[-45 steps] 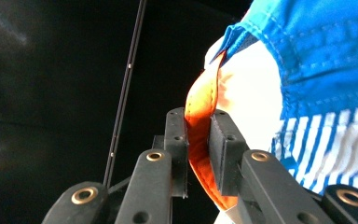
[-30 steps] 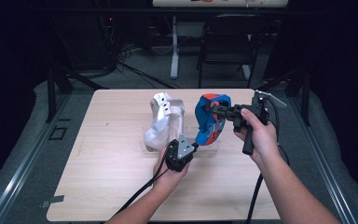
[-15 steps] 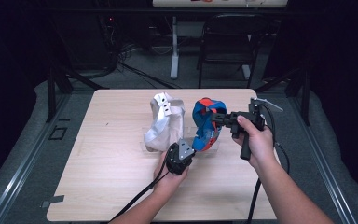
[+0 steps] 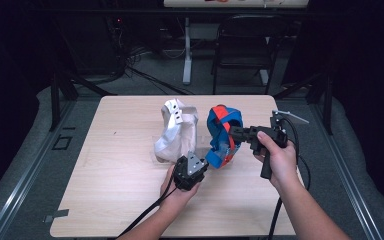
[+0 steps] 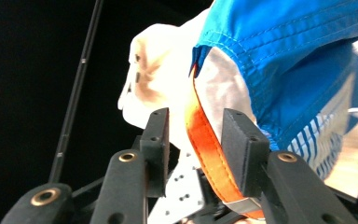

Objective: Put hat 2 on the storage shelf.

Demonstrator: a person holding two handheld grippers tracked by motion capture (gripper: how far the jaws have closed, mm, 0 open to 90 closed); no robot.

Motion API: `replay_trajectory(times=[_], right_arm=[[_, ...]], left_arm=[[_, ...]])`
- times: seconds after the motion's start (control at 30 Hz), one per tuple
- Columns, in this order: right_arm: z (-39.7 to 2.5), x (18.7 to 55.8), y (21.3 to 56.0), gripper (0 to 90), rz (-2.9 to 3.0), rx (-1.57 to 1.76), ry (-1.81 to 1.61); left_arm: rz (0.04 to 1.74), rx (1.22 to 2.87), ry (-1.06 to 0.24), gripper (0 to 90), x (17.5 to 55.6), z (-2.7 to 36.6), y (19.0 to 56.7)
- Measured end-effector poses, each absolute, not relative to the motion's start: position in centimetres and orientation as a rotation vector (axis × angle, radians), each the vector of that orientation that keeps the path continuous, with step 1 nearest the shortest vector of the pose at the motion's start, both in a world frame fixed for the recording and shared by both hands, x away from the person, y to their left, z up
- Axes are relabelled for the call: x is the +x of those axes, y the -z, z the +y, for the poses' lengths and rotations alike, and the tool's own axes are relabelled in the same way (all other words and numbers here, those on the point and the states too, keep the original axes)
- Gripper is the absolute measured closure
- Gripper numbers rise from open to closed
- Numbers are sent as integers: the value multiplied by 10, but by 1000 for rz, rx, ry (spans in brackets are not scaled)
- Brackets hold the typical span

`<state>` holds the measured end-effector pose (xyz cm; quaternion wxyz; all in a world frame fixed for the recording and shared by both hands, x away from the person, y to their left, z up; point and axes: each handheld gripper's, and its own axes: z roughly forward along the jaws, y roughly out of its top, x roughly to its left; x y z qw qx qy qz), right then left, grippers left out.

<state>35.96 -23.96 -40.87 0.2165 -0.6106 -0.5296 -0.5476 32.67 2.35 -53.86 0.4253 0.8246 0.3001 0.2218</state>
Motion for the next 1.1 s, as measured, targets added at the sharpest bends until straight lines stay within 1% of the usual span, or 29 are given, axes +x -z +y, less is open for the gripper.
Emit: replay_trajectory(times=[0.07,0.23,0.4,0.53,0.77,1.1], right_arm=[[-241,356,410,594,-1494,-1693,1527],[-247,346,412,553,-1582,-1736,1565],[-258,337,421,540,-1617,-1745,1587],[-259,324,423,515,-1675,-1734,1634],[-256,306,437,503,-1783,-1721,1655],[-250,296,474,528,-1785,-1734,1635]], left_arm=[[754,2068,-530,675,324,27,539],[758,2048,-515,589,314,35,539],[750,2052,-509,549,305,46,538],[743,2025,-497,517,298,58,534],[779,2009,-471,498,287,92,531],[870,1989,-529,482,277,163,524]])
